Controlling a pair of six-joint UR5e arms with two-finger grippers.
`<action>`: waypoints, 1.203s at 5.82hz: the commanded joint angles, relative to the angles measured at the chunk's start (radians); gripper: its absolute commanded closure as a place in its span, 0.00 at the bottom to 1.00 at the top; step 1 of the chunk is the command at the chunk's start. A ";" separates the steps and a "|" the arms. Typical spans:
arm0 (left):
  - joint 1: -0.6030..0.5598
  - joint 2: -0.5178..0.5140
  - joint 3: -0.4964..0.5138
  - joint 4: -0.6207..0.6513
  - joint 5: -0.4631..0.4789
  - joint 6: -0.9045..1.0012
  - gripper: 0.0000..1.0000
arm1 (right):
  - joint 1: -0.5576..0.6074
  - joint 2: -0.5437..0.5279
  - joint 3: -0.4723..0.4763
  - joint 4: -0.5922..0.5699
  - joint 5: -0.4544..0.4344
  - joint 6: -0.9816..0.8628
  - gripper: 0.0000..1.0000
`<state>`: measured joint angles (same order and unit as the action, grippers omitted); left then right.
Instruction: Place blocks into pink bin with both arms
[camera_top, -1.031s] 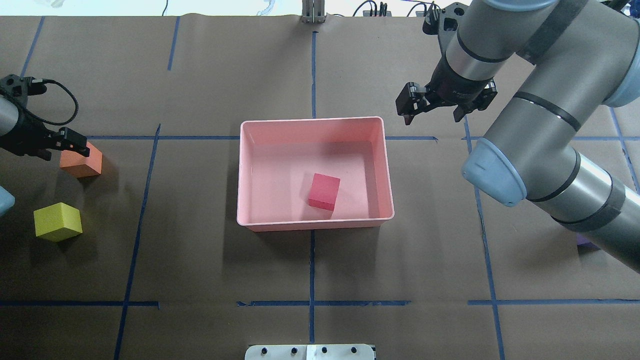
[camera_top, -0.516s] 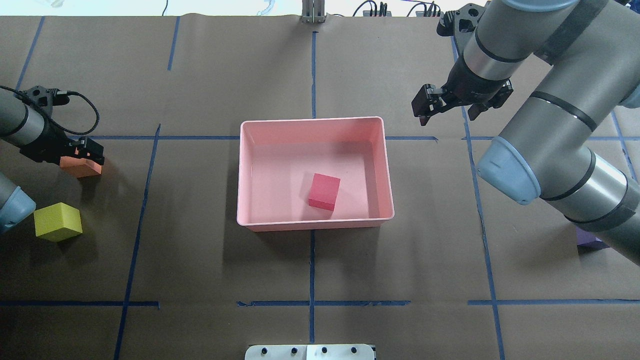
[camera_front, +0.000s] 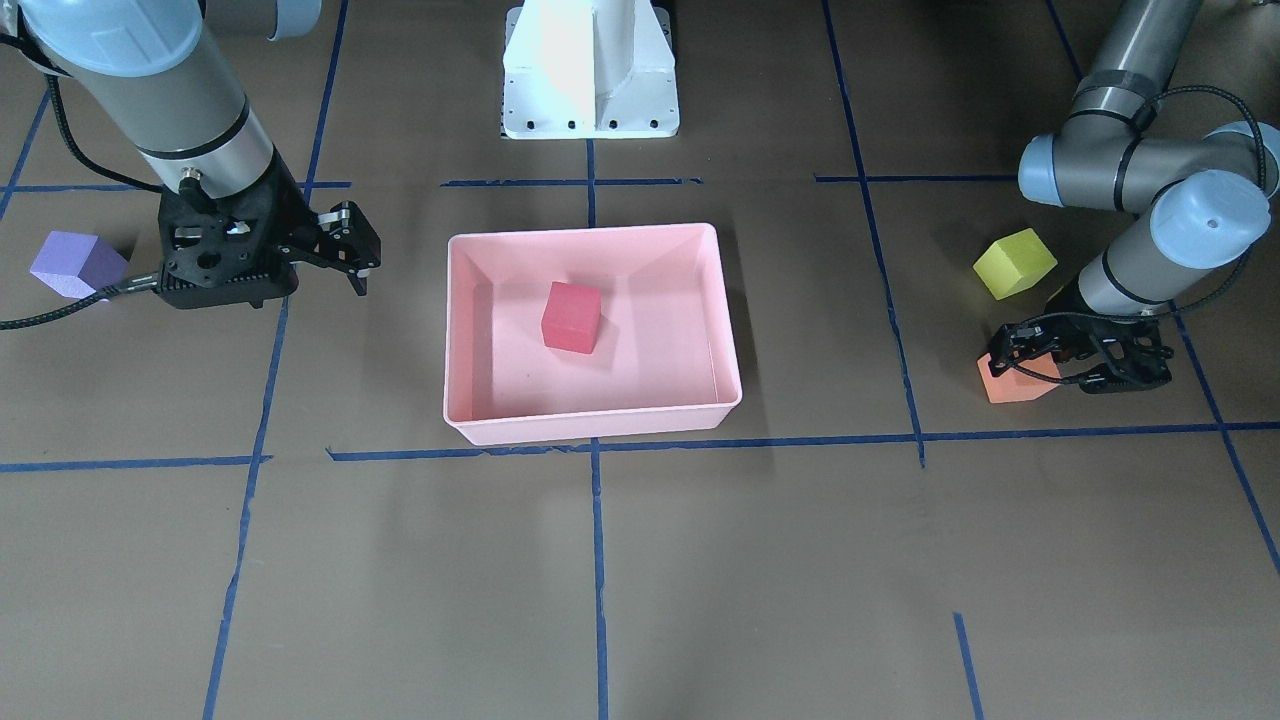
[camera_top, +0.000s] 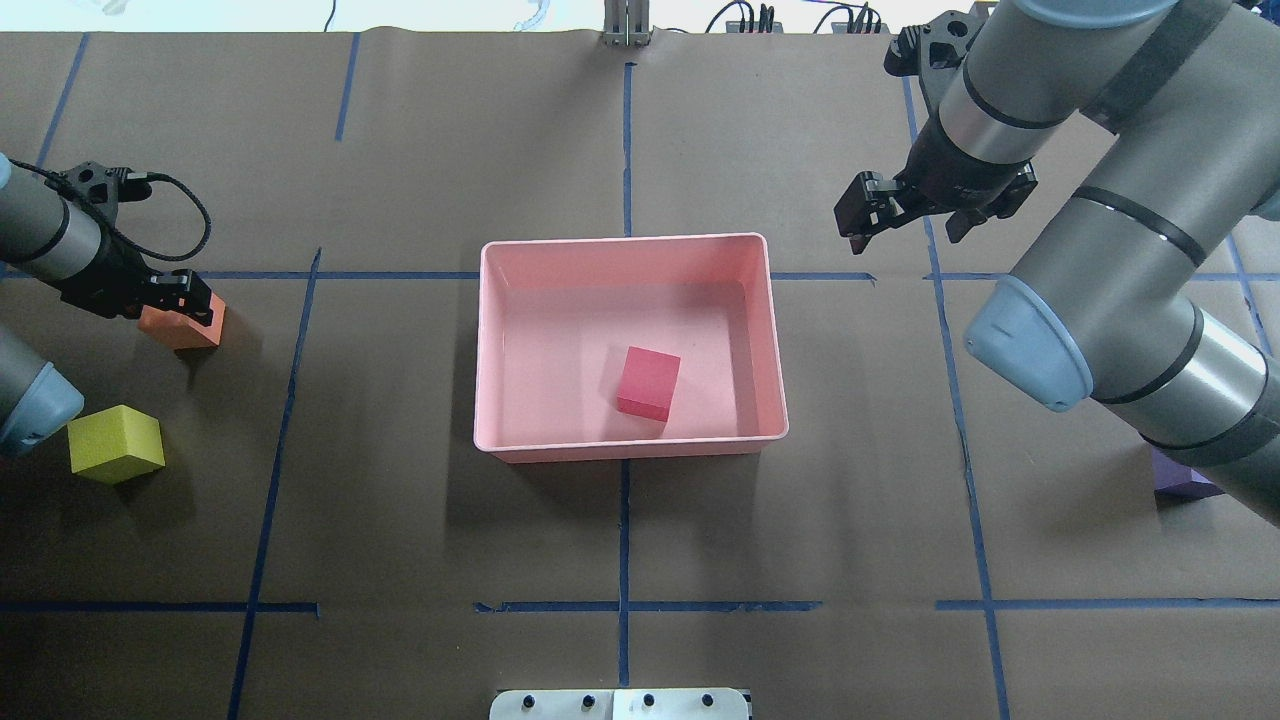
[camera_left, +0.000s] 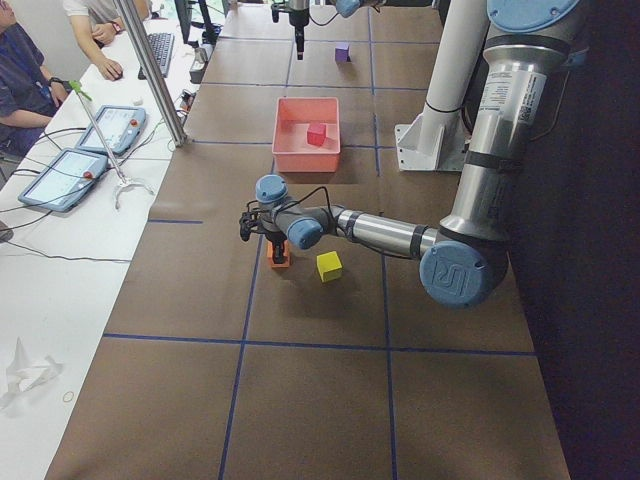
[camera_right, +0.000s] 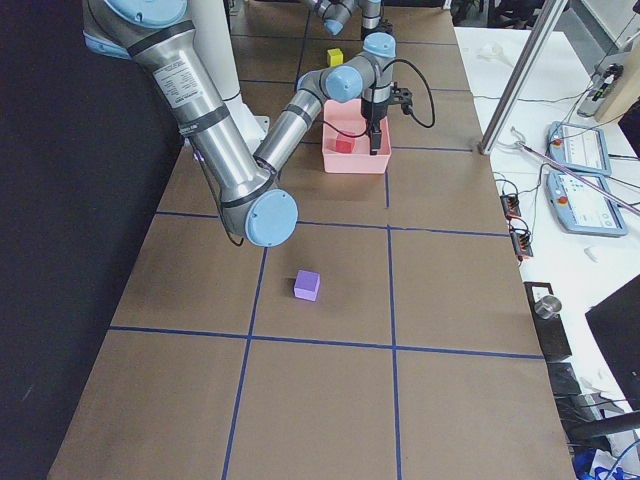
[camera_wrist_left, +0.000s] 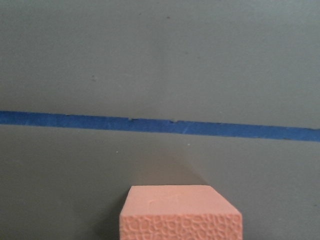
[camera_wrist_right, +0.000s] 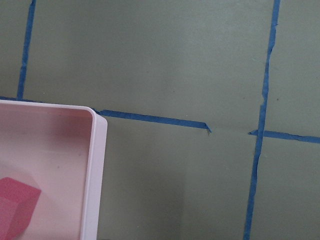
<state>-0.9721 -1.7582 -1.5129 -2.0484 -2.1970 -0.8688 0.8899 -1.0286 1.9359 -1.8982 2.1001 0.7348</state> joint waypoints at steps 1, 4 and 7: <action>-0.010 -0.082 -0.064 0.107 0.003 -0.007 0.59 | 0.036 -0.078 0.030 0.007 0.009 -0.108 0.00; 0.030 -0.339 -0.214 0.403 0.031 -0.247 0.59 | 0.196 -0.302 0.077 0.010 0.086 -0.460 0.00; 0.296 -0.567 -0.205 0.550 0.261 -0.464 0.58 | 0.265 -0.710 0.074 0.462 0.120 -0.551 0.00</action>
<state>-0.7459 -2.2664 -1.7284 -1.5252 -1.9982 -1.2796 1.1435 -1.5978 2.0118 -1.5968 2.2136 0.1936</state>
